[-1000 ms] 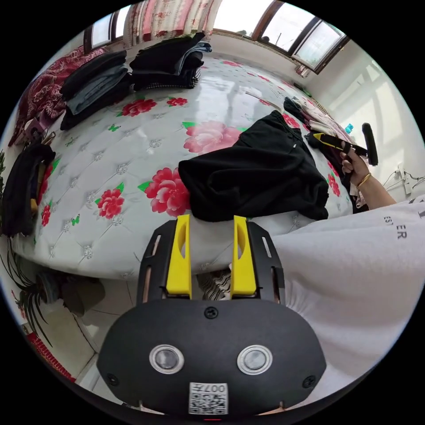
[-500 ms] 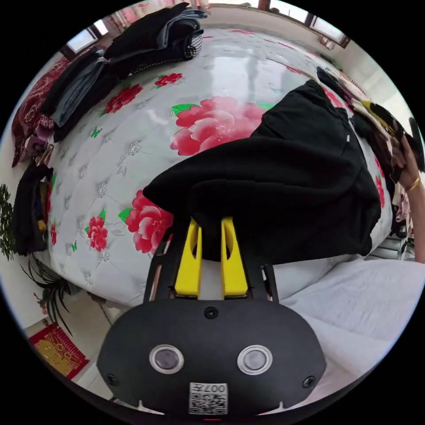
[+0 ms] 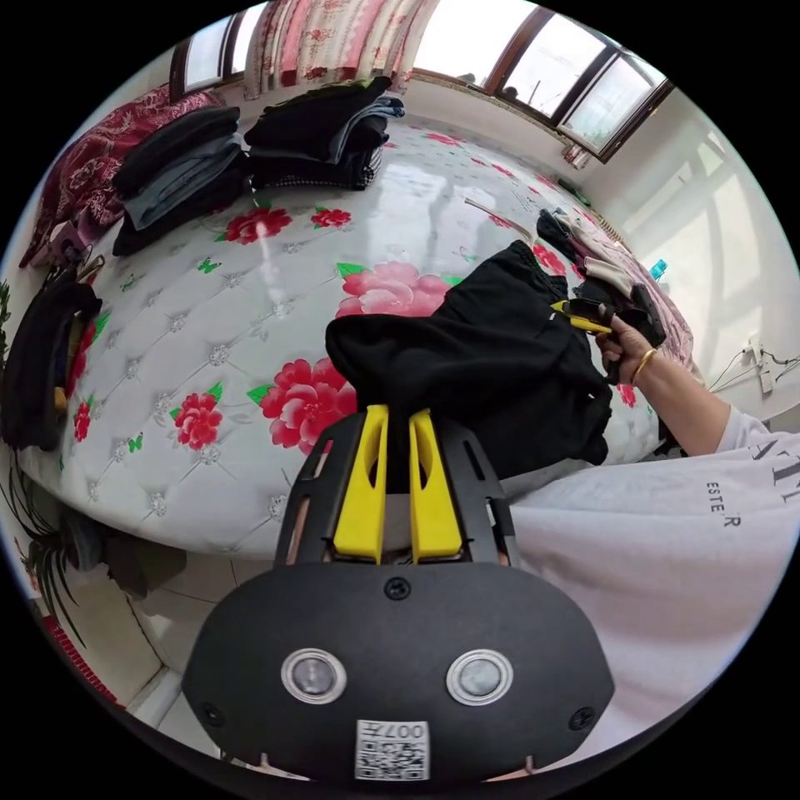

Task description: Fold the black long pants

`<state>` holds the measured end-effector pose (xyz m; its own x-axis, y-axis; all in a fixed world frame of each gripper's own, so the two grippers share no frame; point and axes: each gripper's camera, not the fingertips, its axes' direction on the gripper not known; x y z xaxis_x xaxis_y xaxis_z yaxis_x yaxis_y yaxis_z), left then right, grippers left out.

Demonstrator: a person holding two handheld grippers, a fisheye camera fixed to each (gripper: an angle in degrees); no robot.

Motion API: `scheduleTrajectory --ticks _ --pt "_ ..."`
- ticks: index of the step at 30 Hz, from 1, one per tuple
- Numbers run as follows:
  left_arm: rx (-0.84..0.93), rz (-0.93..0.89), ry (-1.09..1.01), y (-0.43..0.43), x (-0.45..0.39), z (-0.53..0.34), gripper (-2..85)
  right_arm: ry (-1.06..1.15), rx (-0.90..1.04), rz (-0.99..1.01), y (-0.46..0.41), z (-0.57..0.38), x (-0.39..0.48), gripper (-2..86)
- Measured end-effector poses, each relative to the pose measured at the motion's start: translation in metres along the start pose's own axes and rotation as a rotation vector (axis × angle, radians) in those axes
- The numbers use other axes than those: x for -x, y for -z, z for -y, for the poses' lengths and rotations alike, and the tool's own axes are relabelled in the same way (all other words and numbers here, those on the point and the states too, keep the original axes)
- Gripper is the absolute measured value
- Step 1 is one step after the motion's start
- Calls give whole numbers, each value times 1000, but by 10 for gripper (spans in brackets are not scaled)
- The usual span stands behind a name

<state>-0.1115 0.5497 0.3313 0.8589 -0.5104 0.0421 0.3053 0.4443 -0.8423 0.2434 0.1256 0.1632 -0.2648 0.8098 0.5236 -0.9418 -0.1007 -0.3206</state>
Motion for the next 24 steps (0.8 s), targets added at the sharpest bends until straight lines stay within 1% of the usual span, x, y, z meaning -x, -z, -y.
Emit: scheduleTrajectory --ticks 1,2,5,8,10,11,12,13,15,16,17,18,19,20,21,24 --pt "-9 2 6 11 3 -10 39 -2 -13 14 0 -1 3 18" --pt "-10 2 10 15 5 -15 38 -13 -66 16 6 -5 9 9" --pt "-27 -3 18 39 14 -41 37 23 -180 118 34 -17 31 1" --pt "-76 -8 25 61 19 -52 35 117 -354 286 95 -45 70 -2" --pt "-173 -24 7 97 23 -53 34 209 -459 343 143 -71 105 -3" --pt "-230 -21 -17 120 23 -50 33 298 -521 353 177 -92 134 -3" --pt "-260 -15 -35 132 21 -49 33 388 -583 338 211 -115 165 -3" --pt "-327 8 -82 158 16 -45 32 433 -618 322 230 -128 182 -3" --pt "-430 58 -162 200 3 -42 33 615 -777 255 293 -189 243 -3" --pt "-503 99 -216 229 -8 -43 33 656 -823 242 307 -206 257 -3" --pt "-576 137 -266 257 -18 -47 32 732 -909 220 333 -241 282 -4" --pt "-611 157 -290 271 -23 -50 32 805 -1005 196 354 -278 306 -4" --pt "-676 197 -339 298 -33 -57 32 841 -1052 182 364 -296 317 -4" --pt "-732 243 -389 323 -43 -67 33 905 -1145 144 379 -331 338 -4" --pt "-757 265 -414 334 -48 -72 33 954 -1229 103 392 -364 357 -4" --pt "-827 342 -506 381 -65 -88 35 1026 -1382 56 414 -418 388 -4"
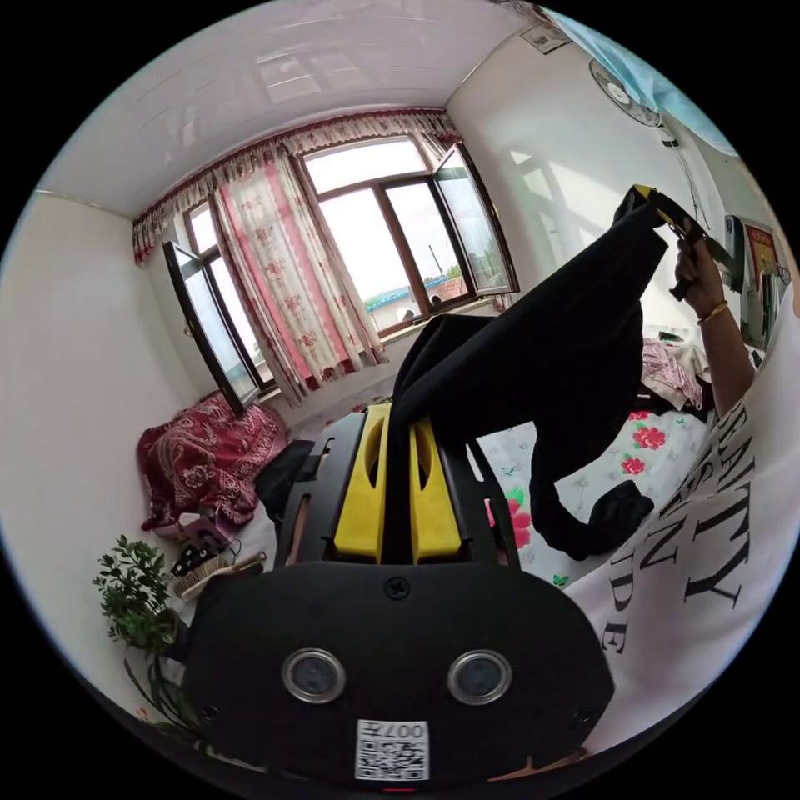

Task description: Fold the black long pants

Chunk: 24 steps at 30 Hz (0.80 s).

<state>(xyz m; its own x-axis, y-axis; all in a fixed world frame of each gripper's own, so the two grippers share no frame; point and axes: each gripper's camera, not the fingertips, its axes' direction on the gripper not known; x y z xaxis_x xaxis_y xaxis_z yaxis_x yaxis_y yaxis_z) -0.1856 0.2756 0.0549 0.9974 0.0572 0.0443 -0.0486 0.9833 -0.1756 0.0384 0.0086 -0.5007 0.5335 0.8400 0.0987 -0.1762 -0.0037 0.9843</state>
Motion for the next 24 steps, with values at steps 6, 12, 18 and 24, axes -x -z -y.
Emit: scheduleTrajectory --ticks 6,12,18,24 --pt "55 -105 47 -52 28 25 71 115 122 -182 -44 9 18 -4" --pt "480 -167 401 -246 58 -80 76 -129 825 -379 -192 -180 -91 -4" --pt "812 -135 482 -285 30 -228 92 -457 1166 -422 -174 -373 -141 -4" --pt "940 -98 503 -295 27 -292 125 -445 1114 -458 -165 -389 -149 -4"
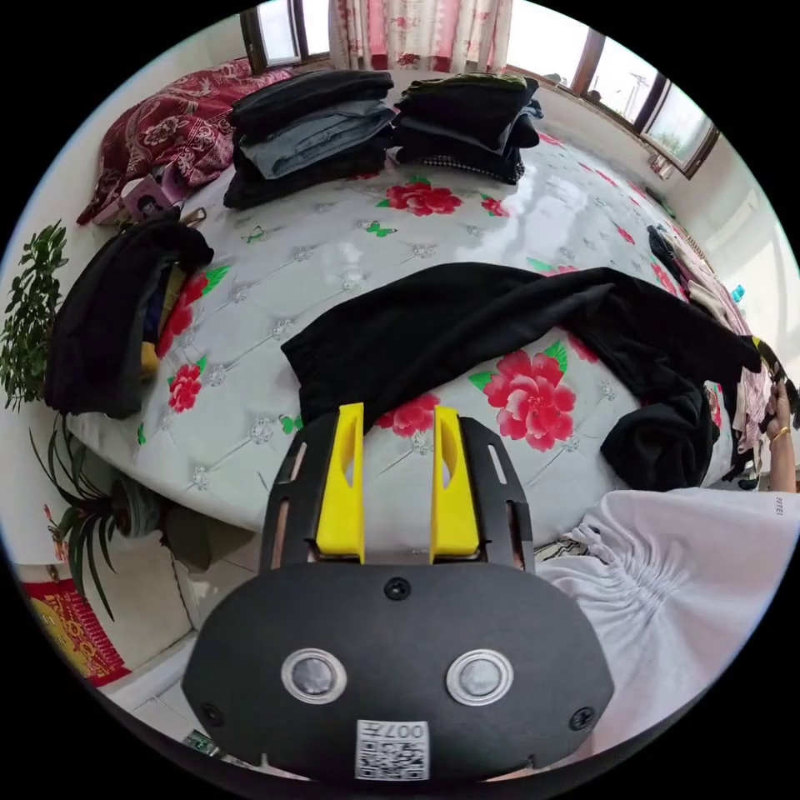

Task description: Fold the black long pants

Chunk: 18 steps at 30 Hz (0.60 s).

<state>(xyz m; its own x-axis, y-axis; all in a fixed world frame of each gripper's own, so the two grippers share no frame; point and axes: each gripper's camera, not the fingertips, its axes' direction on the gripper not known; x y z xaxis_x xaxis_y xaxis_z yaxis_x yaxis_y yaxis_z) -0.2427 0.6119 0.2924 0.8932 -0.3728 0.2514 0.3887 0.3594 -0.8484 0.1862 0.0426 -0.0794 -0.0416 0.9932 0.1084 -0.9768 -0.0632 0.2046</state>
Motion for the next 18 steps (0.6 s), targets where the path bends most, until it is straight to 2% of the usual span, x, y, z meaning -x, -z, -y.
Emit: scheduleTrajectory --ticks 3,6,7,8,9,10,12,15,18 --pt "-23 67 -114 -20 -15 24 130 46 -39 -14 4 13 10 -4" --pt "68 164 -218 -71 -32 53 106 40 -63 -17 0 18 15 -4" --pt "136 174 -248 -92 -36 61 43 32 -65 -17 -2 18 15 -4" --pt "89 122 -272 -88 -36 62 11 16 -68 -17 -5 18 14 -4" --pt "53 141 -234 -89 -32 68 3 -2 -71 -17 -7 18 11 -4" --pt "122 127 -245 -95 -30 75 -3 -11 -74 -15 -7 18 10 -4" --pt "125 67 -268 -77 -24 81 -7 -41 -89 -15 -3 18 1 -4" --pt "-1 -54 -251 1 8 85 -9 -69 -145 -6 20 22 -10 -4" --pt "-116 -99 -221 89 51 102 -8 -53 -214 -61 42 35 -9 -3"
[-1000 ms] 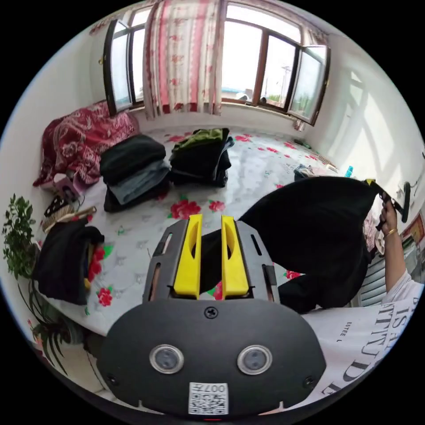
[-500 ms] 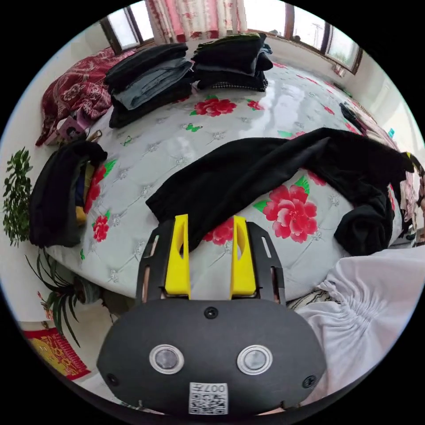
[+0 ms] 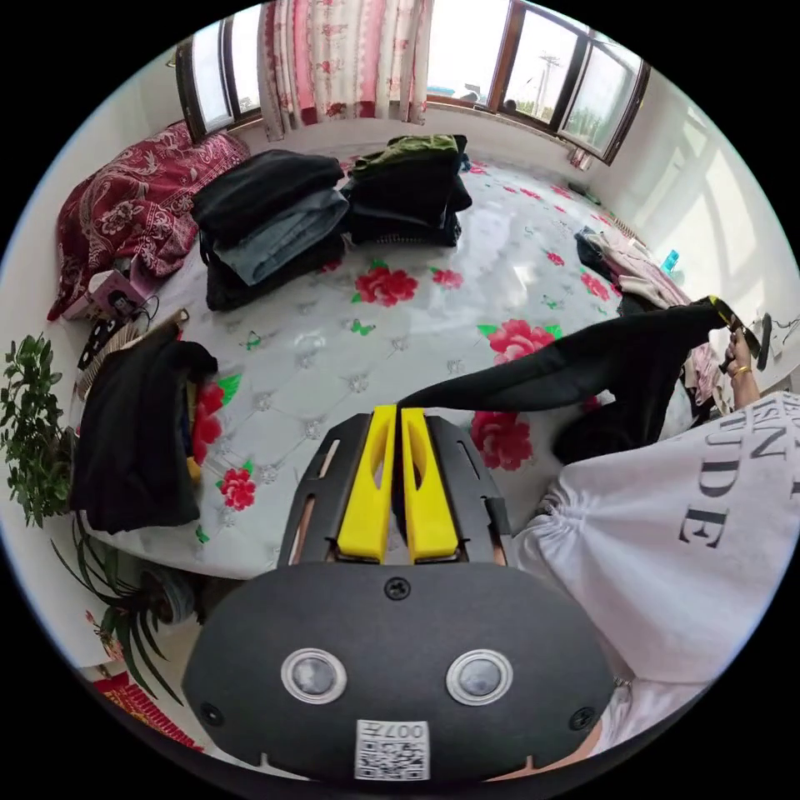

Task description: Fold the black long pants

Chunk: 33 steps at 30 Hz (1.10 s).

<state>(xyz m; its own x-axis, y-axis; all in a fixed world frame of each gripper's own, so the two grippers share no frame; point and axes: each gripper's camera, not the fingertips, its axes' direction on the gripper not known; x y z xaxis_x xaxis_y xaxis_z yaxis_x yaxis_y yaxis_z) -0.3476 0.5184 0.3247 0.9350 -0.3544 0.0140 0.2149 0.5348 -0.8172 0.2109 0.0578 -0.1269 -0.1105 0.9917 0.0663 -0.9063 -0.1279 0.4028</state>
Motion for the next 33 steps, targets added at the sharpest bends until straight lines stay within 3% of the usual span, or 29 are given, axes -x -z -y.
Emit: scheduleTrajectory --ticks 3,7,11,13,19,24,29,33 --pt "9 11 -30 25 38 45 -4 41 -37 -43 -9 28 7 -2" --pt "112 -66 77 -74 103 132 57 64 -22 -35 -73 69 17 2" --pt "352 22 324 -197 147 156 101 -61 176 -34 -198 100 5 21" --pt "326 39 391 -207 149 141 93 -93 307 -34 -237 92 -3 31" --pt "190 -54 339 -205 87 52 83 52 292 8 -217 -1 -10 57" --pt "181 -193 244 -215 -1 -1 78 148 490 39 -178 -106 -25 80" --pt "246 -427 -76 -247 -101 11 111 171 565 69 -154 -157 -40 94" --pt "297 -462 -220 -265 -137 17 123 -35 570 58 -149 -184 -87 99"
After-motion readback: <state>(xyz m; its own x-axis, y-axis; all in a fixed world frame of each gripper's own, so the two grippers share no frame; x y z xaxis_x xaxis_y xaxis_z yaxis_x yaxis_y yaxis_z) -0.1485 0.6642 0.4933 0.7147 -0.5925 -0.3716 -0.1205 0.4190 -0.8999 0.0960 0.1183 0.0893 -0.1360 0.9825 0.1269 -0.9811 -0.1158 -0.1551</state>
